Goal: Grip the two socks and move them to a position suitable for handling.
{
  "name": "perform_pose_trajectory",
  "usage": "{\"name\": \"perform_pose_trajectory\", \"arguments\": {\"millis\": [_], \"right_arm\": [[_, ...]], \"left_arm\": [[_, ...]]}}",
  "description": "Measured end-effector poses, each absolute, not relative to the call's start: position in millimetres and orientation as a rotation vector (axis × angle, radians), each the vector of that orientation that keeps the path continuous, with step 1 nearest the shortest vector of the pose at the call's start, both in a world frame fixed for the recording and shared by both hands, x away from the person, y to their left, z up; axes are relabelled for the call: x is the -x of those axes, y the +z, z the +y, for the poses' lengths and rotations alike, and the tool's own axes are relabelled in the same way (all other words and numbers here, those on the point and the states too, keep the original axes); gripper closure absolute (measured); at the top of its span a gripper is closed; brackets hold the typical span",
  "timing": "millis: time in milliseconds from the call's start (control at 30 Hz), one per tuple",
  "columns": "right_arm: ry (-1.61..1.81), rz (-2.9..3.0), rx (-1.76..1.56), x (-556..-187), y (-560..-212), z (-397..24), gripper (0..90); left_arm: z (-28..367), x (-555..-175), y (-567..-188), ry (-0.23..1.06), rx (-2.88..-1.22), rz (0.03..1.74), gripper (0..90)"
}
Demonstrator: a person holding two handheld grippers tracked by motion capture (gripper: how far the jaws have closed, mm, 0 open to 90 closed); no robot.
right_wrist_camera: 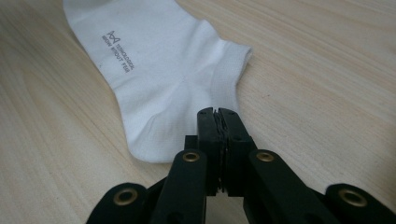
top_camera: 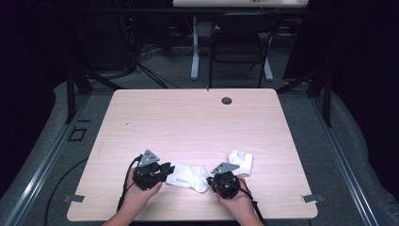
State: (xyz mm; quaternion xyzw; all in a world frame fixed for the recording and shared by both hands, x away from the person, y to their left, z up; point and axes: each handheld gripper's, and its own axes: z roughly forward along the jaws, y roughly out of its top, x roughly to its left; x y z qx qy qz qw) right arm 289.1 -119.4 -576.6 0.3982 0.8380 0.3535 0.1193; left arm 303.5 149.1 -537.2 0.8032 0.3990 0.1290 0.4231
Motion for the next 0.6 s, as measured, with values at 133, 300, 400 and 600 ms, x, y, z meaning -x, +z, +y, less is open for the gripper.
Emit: {"name": "perform_pose_trajectory", "arguments": {"millis": [133, 300, 400, 600], "right_arm": [[1.033, 2.449, -1.162, -288.8, -576.7, -119.3, 88.6], [1.035, 2.443, -1.167, -289.4, -576.9, -121.1, 88.5], [1.033, 2.440, -1.173, -289.8, -576.8, -122.9, 88.4], [1.033, 2.440, -1.180, -290.2, -576.8, -126.0, 88.3]], "left_arm": [[146.3, -308.1, -547.0, 0.329, -2.048, 1.015, 73.4], [155.9, -312.4, -567.0, 0.314, -2.100, 1.088, 71.7], [159.6, -311.7, -572.9, 0.291, -2.121, 1.102, 69.3], [160.9, -308.6, -567.7, 0.296, -2.156, 1.068, 65.0]]}}
